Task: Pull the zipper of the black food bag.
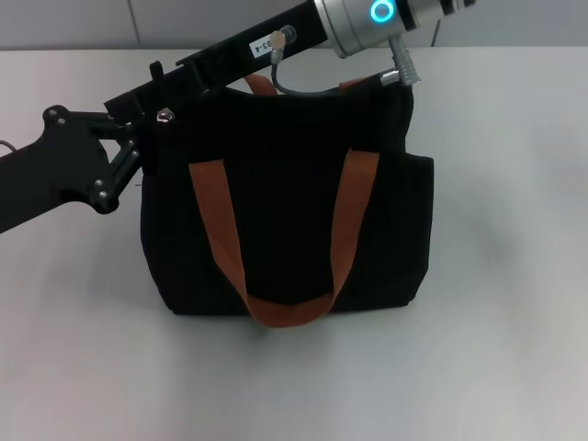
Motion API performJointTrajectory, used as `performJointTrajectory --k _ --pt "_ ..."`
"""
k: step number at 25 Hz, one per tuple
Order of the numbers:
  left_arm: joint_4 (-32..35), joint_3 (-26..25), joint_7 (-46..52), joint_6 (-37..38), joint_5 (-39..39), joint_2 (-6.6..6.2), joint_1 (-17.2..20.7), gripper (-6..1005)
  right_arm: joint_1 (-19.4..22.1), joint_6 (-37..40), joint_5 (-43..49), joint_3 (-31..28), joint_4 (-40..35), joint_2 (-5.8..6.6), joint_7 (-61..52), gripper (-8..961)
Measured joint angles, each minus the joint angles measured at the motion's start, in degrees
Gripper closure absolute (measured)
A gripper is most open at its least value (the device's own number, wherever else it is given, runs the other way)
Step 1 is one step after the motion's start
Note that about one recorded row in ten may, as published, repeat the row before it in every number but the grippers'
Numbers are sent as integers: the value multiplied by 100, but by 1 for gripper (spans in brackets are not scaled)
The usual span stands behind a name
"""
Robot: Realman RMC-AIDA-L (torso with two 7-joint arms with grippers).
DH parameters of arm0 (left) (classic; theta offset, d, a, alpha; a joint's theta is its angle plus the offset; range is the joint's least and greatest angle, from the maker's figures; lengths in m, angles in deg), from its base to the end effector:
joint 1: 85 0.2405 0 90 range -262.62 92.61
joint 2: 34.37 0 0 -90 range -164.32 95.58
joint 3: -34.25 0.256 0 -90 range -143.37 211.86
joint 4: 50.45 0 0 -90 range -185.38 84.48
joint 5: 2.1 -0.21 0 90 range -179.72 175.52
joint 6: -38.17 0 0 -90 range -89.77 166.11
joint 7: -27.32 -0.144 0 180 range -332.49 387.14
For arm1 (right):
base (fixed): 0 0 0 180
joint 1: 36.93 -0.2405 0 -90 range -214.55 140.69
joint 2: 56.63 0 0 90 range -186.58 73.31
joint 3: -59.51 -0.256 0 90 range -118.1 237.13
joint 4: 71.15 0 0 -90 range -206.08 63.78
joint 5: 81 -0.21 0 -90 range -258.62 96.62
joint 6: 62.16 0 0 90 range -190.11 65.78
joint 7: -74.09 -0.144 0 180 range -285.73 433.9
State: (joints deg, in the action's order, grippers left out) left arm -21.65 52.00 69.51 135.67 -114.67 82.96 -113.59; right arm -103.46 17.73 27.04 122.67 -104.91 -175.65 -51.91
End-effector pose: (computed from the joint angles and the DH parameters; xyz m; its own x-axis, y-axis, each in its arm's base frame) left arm -0.2852 0.3137 0.0355 0.7937 -0.1728 0.5832 0.2114 -0.8207 -0.5308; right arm 0.0178 0.4049 -0.0584 0.7991 -0.5450 -0.2536 -0.5056 -0.8376 0.2069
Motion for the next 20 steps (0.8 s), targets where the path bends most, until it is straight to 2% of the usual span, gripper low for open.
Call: performJointTrajectory --k 8,11,20 --pt "-1 -14 0 43 -2 0 18 950 -46 132 -106 -11 26 -14 -5 137" --pt "-1 -17 0 44 -2 -1 29 949 15 455 -361 -32 -42 -16 -5 142" --pt "-5 -17 0 27 -2 -15 39 947 149 670 -400 -42 -198 -16 -71 154"
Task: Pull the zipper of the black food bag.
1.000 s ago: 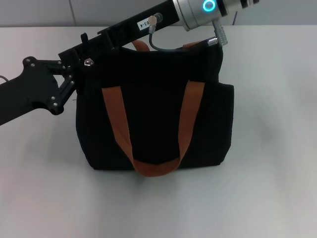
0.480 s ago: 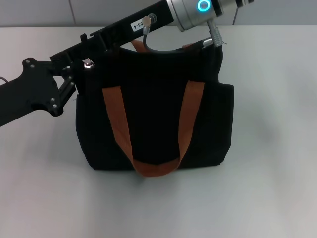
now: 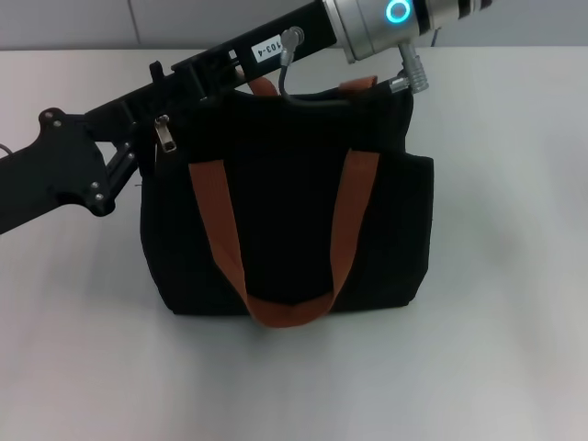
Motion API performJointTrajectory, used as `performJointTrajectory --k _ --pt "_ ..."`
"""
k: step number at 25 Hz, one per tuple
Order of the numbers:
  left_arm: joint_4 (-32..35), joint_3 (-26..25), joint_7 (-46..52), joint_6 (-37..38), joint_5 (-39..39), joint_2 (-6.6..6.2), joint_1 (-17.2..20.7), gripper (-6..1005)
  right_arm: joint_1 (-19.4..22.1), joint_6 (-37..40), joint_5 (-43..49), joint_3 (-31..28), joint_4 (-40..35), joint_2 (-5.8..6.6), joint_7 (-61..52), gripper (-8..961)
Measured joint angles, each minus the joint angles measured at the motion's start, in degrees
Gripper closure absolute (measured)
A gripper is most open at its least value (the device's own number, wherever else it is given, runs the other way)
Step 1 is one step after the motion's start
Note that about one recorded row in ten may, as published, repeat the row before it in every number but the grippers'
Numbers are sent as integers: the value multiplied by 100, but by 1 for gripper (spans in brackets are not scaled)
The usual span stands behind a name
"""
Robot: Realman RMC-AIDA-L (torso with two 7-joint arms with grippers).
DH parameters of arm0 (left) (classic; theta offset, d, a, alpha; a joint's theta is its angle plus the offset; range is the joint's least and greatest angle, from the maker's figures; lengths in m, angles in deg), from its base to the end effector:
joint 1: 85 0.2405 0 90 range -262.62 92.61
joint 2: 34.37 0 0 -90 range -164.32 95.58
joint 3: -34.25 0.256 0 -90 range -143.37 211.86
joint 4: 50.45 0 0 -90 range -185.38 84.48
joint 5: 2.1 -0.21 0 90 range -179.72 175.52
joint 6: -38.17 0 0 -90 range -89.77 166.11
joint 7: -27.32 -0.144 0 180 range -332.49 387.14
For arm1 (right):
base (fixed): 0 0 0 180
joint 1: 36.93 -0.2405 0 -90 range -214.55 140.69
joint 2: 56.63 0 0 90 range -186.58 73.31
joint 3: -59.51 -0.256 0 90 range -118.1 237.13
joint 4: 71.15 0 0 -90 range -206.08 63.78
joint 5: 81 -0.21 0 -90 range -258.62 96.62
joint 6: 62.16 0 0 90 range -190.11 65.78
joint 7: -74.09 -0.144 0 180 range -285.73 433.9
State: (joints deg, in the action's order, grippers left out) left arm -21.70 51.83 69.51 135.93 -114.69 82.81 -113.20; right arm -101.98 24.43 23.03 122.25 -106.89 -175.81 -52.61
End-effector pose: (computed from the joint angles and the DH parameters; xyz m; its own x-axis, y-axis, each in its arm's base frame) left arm -0.2875 0.3116 0.0368 0.7936 -0.1695 0.5843 0.2162 -0.8191 -0.5313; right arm 0.0130 0.3887 -0.0492 0.7889 -0.5576 -0.2584 -0.4714 -0.8188 0.3277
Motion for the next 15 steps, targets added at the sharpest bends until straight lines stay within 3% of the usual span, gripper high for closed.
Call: performJointTrajectory --k 5,15 --pt "6 -8 35 2 0 -4 2 945 206 39 -43 -16 -273 25 -61 161" --pt "4 -9 57 14 6 -14 8 942 605 326 -102 -84 -377 204 -644 175"
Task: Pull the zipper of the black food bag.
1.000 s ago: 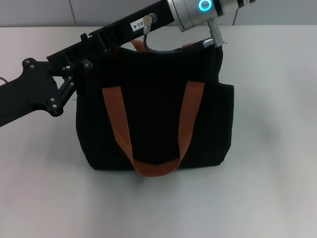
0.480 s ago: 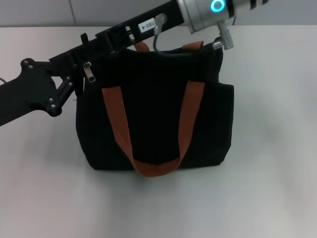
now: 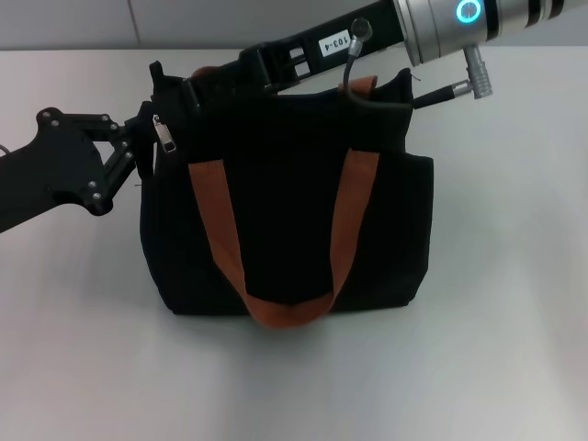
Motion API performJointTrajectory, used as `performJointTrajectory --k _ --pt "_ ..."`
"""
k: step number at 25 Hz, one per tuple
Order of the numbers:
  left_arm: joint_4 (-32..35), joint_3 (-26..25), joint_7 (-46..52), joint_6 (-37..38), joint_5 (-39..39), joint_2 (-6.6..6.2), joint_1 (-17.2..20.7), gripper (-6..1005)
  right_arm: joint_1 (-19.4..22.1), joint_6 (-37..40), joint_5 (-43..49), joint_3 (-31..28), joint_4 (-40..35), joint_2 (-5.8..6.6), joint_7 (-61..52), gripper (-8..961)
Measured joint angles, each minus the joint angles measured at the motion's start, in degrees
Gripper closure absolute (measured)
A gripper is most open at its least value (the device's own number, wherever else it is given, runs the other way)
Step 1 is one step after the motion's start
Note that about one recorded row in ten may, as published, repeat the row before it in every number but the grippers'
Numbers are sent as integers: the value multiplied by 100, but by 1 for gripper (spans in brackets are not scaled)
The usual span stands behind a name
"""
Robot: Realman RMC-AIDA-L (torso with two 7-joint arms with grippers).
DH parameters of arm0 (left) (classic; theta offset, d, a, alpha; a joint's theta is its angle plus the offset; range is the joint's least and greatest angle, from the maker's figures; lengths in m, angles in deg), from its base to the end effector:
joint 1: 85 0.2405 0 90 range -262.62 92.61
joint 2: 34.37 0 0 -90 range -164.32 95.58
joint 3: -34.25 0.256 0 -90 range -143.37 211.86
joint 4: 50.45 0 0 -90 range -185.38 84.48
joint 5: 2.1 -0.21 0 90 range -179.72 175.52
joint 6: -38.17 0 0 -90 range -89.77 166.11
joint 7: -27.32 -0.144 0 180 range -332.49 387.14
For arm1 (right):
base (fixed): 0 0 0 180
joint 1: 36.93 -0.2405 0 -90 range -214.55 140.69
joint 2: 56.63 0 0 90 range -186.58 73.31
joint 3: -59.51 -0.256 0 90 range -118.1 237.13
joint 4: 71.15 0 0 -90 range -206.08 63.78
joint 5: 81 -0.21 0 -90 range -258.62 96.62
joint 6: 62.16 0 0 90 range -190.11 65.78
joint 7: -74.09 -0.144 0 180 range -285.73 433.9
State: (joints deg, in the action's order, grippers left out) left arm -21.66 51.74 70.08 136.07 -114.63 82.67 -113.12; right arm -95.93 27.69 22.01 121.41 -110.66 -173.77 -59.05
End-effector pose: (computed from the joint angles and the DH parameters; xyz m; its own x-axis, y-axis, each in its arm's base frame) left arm -0.2882 0.3114 0.0382 0.7915 -0.1630 0.5890 0.2240 -0.8193 -0.5278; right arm 0.0452 0.3899 -0.0242 0.7000 -0.6687 -0.2506 -0.5793 -0.7369 0.3485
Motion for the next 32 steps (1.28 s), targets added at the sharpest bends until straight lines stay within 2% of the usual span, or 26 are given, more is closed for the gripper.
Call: performJointTrajectory --k 4,15,28,31,32 --pt "-2 10 7 1 3 -8 -2 940 -22 -46 15 42 83 5 -86 180" --pt "-27 29 13 18 4 -15 -66 937 -78 -397 179 223 239 -101 -116 195" --pt "-8 16 92 19 4 -10 -100 933 -278 -652 246 358 457 -136 -83 213" --pt "-5 10 166 33 3 -16 -105 932 -279 -670 249 358 457 -136 -76 434" --pt "-5 10 166 33 3 -16 -105 931 -279 -670 249 358 457 -136 -76 435"
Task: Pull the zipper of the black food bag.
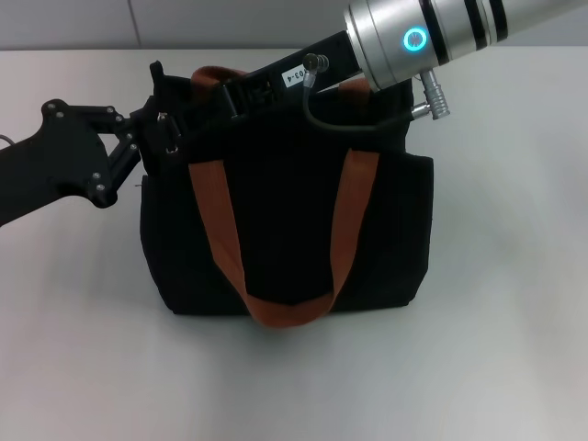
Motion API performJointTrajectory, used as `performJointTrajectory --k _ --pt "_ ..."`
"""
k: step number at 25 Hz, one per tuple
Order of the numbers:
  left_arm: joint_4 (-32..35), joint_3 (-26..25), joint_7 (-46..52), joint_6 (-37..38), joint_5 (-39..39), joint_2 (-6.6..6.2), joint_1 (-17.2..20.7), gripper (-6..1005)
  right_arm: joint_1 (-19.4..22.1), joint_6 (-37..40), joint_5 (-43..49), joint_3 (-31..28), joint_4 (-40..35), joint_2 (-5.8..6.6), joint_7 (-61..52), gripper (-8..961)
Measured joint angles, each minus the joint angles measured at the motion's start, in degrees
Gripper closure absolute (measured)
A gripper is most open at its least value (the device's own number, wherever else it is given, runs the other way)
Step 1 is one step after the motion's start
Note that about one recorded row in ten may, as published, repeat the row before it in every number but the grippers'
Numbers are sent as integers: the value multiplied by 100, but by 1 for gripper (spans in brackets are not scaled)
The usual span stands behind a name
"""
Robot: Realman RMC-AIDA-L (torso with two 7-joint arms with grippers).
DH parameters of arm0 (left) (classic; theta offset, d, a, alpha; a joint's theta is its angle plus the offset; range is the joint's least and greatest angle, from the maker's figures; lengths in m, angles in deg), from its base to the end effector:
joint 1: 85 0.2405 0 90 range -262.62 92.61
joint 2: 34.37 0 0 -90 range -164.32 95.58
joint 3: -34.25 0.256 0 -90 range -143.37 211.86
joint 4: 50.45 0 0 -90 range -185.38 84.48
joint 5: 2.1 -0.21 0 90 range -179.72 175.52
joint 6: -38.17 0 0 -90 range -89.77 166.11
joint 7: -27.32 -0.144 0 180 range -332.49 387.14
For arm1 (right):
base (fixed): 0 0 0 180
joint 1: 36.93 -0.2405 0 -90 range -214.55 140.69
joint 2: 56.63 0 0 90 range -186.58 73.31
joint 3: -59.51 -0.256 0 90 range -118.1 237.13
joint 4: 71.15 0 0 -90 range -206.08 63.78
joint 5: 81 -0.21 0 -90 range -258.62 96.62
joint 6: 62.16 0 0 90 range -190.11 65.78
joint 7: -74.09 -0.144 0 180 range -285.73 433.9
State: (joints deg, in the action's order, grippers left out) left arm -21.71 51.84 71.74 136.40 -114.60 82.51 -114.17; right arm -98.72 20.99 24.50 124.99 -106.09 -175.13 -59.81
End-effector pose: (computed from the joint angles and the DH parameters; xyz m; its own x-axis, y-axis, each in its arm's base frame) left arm -0.2822 0.3162 0.0391 0.7809 -0.1561 0.6048 0.2277 -0.8304 -0.5084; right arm 0.0442 0.3935 -0.0551 0.6956 -0.6917 -0.1943 -0.6346 -0.7183 0.2852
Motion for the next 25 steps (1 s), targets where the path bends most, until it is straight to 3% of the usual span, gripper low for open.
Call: performJointTrajectory --k 25 --pt "26 -2 234 157 8 -33 -87 923 30 -137 69 93 -87 -43 115 499"
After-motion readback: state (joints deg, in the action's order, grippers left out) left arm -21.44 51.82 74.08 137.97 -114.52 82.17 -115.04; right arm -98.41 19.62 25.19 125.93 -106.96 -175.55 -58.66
